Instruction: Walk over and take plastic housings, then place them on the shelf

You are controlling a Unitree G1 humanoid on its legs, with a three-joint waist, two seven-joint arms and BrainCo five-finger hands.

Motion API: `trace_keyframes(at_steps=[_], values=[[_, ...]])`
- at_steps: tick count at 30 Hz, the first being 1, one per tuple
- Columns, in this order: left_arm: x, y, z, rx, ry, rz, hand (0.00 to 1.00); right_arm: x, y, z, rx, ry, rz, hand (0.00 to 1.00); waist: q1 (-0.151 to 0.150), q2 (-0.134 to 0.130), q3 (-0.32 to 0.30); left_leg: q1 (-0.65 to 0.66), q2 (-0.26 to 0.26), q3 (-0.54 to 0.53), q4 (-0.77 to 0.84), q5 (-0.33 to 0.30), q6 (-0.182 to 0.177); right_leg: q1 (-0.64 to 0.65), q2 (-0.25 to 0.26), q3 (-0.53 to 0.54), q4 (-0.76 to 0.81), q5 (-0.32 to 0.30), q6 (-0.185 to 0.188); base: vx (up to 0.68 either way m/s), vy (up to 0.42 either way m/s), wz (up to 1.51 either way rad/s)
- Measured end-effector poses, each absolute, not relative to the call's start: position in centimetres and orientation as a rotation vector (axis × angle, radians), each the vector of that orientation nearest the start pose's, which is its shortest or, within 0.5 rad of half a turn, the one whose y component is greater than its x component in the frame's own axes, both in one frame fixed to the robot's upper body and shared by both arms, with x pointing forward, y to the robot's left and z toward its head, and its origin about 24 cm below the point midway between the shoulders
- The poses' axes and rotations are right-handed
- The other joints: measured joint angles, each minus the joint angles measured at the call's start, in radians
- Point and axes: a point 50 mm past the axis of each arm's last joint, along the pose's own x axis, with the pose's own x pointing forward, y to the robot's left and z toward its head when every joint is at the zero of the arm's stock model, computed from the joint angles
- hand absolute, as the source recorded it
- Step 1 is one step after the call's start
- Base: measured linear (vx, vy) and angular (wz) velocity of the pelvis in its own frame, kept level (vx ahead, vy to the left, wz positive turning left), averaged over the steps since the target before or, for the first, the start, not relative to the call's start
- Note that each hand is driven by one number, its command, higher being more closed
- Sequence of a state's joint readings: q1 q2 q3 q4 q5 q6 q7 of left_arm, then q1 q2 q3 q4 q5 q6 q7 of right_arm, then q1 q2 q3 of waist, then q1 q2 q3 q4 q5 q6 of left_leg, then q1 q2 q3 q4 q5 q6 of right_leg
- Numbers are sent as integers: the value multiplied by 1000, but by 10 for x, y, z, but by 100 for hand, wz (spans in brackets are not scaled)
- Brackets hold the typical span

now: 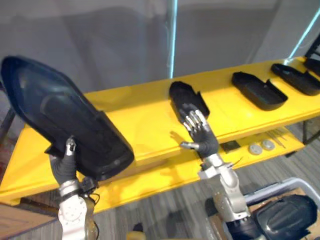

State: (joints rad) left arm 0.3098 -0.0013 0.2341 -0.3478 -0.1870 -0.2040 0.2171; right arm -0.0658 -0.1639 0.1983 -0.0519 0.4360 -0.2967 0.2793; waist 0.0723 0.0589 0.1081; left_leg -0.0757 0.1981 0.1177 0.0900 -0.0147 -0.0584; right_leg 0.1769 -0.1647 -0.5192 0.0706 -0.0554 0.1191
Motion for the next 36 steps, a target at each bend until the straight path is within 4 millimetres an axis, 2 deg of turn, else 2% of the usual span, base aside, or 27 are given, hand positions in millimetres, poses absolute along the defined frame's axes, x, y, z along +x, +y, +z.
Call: trace_keyframes(at_steps=[1,3,6,7,9,11,13,17,20,22,23,26,30,36], values=[[173,232,78,-101,-277,525,100,252,-123,95,240,-385,466,0,4,6,3,-3,-1,-1,6,2,2,-4,-3,1,10,-14,1,-69,-5,19],[171,232,78,-110,-294,532,100,251,-136,92,226,-382,420,0,-7,25,-1,-9,0,0,-10,41,-2,-20,-11,-1,42,-46,9,-61,2,13],[173,229,81,-112,-322,512,100,249,-147,92,230,-407,339,0,-32,32,-4,28,-5,4,-85,106,-44,-27,-17,1,53,-49,13,-2,6,-1],[176,227,83,-116,-332,496,100,249,-153,93,220,-420,293,0,-35,30,-3,42,-8,16,-106,117,-60,-37,-23,14,61,-51,17,2,19,-18],[179,226,86,-98,-346,478,100,247,-159,90,226,-413,225,0,-35,18,4,66,-14,45,-121,123,-70,-40,-33,41,62,-44,28,36,36,-38],[182,225,90,-94,-364,454,100,243,-163,85,244,-397,149,0,-37,2,5,91,-23,67,-136,122,-71,-41,-44,65,60,-39,36,63,38,-37],[189,225,96,-35,-377,402,100,236,-170,80,266,-381,63,0,-54,-11,-1,117,-39,104,-162,123,-71,-51,-60,97,59,-34,44,62,49,-34],[208,226,104,59,-364,283,100,228,-185,76,222,-367,-56,0,-82,-11,-1,130,-46,139,-170,121,-73,-60,-65,133,43,-19,51,37,32,-28],[227,228,100,98,-297,227,100,219,-204,77,178,-372,-140,0,-103,-9,-1,136,-42,165,-171,120,-73,-75,-61,164,40,-10,49,3,2,-27],[240,236,89,124,-210,228,100,211,-219,77,149,-372,-189,0,-122,-4,0,146,-41,173,-171,116,-79,-73,-60,174,31,-4,49,-20,5,-24],[247,245,83,157,-154,236,100,208,-226,79,127,-374,-200,0,-141,-2,2,145,-39,194,-171,115,-79,-84,-57,192,22,6,47,-42,19,-31],[260,258,76,207,-77,255,100,201,-232,77,94,-349,-188,0,-147,4,8,144,-38,226,-171,114,-79,-107,-54,228,12,25,45,-35,23,-34],[278,290,70,241,48,332,100,196,-235,71,81,-308,-166,0,-186,8,24,145,-37,257,-171,114,-79,-127,-51,268,2,42,44,-43,21,-27],[295,336,71,212,206,498,100,188,-235,61,90,-230,-103,0,-218,12,35,144,-36,293,-172,114,-79,-151,-47,304,-13,59,44,-19,13,-18]])
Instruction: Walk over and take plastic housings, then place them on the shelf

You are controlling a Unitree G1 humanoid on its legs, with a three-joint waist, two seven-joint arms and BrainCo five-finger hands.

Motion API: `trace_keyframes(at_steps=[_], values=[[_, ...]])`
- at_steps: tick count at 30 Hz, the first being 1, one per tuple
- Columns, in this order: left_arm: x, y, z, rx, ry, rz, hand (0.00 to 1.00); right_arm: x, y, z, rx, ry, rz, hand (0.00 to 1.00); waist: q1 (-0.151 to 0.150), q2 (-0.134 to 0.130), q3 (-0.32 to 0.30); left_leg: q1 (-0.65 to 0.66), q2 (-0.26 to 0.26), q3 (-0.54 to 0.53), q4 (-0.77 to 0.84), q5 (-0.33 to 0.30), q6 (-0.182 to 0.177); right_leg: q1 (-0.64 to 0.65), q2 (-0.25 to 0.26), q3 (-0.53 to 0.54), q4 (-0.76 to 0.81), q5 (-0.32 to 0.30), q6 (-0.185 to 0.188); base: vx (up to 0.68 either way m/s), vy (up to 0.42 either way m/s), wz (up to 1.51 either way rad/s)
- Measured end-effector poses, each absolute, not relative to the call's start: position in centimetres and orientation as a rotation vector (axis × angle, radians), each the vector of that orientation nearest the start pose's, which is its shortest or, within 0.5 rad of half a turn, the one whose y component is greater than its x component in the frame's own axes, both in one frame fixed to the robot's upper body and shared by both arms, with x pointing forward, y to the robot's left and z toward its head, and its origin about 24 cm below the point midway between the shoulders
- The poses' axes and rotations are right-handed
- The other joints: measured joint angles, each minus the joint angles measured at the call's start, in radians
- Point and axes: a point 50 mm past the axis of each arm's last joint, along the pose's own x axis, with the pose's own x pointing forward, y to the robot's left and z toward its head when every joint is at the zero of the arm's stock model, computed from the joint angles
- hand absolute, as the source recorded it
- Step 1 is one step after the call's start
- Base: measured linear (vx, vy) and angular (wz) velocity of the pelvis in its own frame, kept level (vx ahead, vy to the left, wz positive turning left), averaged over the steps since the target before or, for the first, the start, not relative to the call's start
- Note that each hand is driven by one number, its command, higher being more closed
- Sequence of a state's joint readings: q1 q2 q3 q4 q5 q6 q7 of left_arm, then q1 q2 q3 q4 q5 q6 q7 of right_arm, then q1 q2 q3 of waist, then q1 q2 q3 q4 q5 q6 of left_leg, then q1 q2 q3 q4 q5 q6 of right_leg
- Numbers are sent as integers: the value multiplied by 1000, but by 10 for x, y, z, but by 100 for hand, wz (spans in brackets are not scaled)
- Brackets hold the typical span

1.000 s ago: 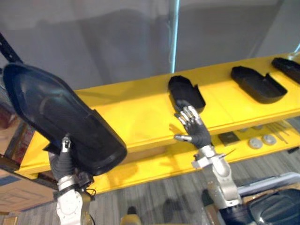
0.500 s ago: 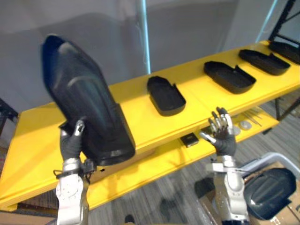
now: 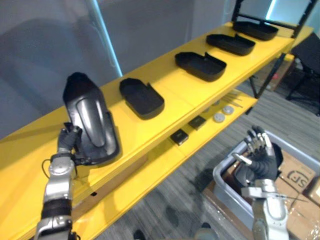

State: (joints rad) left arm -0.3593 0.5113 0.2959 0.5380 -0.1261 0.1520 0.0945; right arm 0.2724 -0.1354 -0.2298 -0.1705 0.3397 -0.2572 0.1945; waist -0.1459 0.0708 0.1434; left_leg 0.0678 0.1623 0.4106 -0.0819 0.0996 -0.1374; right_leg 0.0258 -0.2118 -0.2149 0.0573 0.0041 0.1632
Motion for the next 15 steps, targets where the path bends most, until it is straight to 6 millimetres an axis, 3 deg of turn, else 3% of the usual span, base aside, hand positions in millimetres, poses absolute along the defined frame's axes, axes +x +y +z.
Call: trace_keyframes(at_steps=[4,15], values=[[301,360,74,183,327,592,100,190,-230,61,76,-219,-53,0,-23,-6,6,1,0,14,0,0,0,-13,2,21,1,5,0,10,11,-12],[311,368,78,133,465,660,100,196,-207,54,97,-171,55,0,-38,-15,57,-12,1,19,1,1,1,-36,3,31,15,3,-3,-1,3,-1]])
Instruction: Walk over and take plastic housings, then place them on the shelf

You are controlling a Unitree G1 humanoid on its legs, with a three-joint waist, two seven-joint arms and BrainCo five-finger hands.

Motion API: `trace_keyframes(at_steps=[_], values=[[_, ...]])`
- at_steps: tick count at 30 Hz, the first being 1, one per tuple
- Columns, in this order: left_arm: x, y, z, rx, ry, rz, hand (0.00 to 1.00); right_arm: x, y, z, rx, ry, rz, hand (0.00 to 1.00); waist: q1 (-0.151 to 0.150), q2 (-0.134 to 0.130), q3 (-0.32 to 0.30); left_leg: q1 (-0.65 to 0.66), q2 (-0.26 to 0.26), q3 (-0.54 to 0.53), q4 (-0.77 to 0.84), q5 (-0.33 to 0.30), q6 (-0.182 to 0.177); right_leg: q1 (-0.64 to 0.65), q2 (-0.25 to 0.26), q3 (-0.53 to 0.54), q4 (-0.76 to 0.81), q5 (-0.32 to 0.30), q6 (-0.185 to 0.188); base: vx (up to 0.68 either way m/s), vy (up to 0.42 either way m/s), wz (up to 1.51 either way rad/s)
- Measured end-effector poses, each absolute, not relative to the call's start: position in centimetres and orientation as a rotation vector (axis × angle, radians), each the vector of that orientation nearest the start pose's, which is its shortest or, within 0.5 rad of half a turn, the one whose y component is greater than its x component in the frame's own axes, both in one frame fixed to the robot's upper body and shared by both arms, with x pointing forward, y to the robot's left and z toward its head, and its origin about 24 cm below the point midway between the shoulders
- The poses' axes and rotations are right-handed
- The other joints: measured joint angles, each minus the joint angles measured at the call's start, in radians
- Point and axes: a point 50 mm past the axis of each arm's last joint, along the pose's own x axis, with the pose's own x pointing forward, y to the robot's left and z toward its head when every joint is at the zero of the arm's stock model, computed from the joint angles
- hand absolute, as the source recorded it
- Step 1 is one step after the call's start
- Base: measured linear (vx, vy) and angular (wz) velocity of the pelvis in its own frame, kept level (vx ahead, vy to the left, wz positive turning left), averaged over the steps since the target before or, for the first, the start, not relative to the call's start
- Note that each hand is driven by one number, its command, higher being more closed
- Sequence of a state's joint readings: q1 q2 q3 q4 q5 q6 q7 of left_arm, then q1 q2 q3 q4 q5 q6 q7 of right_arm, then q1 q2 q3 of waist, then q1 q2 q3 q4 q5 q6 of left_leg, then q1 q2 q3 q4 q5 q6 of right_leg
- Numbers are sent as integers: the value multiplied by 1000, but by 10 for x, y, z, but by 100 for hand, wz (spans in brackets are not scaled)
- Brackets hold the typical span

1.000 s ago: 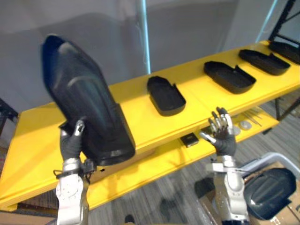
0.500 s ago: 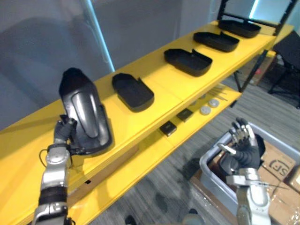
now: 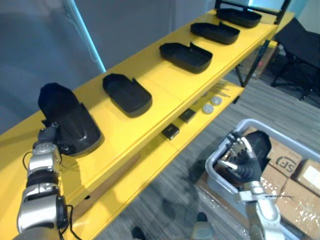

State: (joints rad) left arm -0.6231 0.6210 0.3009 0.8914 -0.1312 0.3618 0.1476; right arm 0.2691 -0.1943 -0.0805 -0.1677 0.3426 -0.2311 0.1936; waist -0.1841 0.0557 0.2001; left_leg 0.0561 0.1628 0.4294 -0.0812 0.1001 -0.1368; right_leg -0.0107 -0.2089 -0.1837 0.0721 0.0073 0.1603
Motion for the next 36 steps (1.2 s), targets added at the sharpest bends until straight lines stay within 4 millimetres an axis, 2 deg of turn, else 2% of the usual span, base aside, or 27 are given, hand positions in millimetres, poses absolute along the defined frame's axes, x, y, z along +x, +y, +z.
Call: trace_keyframes(at_steps=[4,9,15,22,28,31,36], values=[[311,369,77,135,487,668,100,197,-205,53,108,-154,54,0,0,-8,9,-6,0,0,0,0,0,-9,1,4,7,-1,-1,0,0,0],[313,378,94,155,469,701,100,201,-203,56,117,-169,61,0,-4,-28,36,-5,1,-2,0,0,1,-10,1,6,11,-8,-12,0,0,0],[311,388,109,201,463,741,100,201,-204,56,139,-173,39,0,-3,-39,52,-22,1,-3,1,1,1,-28,1,9,15,-4,-6,4,2,1],[309,395,116,215,464,750,100,204,-196,56,152,-169,88,0,-2,-52,60,-21,4,-6,13,0,0,-24,3,20,15,-4,-6,9,4,0],[304,400,112,236,507,712,100,203,-190,48,162,-132,110,0,9,-54,62,-20,7,-11,21,-1,1,-18,4,18,17,-4,-6,0,0,0],[299,402,103,239,542,698,100,203,-184,46,170,-121,126,0,10,-54,62,-1,7,-13,20,-1,1,1,3,16,17,-5,-6,0,0,0],[296,403,100,244,559,679,100,203,-185,44,165,-109,116,0,12,-51,63,-4,8,-36,20,0,1,12,3,-3,16,-10,-12,-22,1,9]])
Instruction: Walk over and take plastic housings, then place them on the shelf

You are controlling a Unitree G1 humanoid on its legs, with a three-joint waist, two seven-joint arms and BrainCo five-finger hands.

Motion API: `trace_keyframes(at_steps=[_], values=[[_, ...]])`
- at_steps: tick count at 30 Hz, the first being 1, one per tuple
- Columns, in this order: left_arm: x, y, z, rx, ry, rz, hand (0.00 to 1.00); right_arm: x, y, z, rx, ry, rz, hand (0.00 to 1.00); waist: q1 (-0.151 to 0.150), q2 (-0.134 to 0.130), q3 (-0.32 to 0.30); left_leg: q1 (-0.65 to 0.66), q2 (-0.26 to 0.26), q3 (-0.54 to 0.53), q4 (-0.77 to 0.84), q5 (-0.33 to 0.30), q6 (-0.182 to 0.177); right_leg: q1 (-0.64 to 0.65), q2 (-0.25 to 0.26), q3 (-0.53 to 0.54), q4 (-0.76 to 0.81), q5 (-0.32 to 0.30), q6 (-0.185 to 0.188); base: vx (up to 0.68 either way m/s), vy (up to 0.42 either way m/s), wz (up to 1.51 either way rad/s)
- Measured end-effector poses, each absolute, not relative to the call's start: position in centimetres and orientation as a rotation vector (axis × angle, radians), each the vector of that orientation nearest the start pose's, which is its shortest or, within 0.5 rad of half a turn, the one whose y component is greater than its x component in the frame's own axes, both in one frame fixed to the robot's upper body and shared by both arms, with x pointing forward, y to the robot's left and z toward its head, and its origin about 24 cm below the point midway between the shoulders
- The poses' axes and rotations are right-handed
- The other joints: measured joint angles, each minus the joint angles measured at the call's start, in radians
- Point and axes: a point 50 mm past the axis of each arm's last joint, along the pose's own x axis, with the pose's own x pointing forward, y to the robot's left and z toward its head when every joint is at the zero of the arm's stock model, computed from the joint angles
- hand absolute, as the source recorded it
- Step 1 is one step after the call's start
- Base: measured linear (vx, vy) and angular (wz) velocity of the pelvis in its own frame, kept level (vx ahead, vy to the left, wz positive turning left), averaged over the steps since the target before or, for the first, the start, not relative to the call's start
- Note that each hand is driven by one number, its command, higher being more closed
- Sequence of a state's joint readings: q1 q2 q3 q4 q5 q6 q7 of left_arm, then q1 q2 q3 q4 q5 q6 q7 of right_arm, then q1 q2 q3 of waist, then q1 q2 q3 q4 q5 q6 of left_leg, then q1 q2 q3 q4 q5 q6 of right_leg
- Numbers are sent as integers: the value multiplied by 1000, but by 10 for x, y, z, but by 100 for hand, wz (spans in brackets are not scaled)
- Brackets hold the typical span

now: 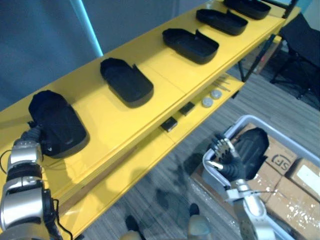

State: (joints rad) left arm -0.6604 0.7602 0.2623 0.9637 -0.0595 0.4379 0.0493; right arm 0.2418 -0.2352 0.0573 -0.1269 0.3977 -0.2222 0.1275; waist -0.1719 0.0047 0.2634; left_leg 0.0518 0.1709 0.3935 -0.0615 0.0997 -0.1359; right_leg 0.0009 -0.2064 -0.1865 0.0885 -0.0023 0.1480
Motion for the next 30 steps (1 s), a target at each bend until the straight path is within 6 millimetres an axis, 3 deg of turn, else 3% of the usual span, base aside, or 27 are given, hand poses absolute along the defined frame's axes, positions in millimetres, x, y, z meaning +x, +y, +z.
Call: trace_keyframes(at_steps=[7,8,23,26,30], values=[[294,405,100,280,572,669,100,203,-182,39,168,-89,127,0,5,1,0,0,0,-1,-1,1,0,2,0,-2,-3,6,9,0,0,0],[294,406,100,281,572,670,0,203,-182,39,166,-88,126,0,6,1,0,0,-1,-1,-1,1,0,3,0,-2,-5,7,9,0,0,0],[292,407,98,224,536,719,0,203,-184,40,149,-89,145,0,-2,4,-2,0,-2,-2,0,1,0,5,0,-2,-9,9,11,0,0,0],[292,407,99,218,528,731,0,203,-184,47,140,-143,192,0,-2,7,-3,0,-2,-6,0,1,0,10,0,-5,-14,10,13,2,2,2],[298,401,103,193,472,701,0,209,-169,79,129,-306,343,0,5,12,-8,2,-3,-32,0,1,0,38,-1,-33,-28,11,14,3,1,13]])
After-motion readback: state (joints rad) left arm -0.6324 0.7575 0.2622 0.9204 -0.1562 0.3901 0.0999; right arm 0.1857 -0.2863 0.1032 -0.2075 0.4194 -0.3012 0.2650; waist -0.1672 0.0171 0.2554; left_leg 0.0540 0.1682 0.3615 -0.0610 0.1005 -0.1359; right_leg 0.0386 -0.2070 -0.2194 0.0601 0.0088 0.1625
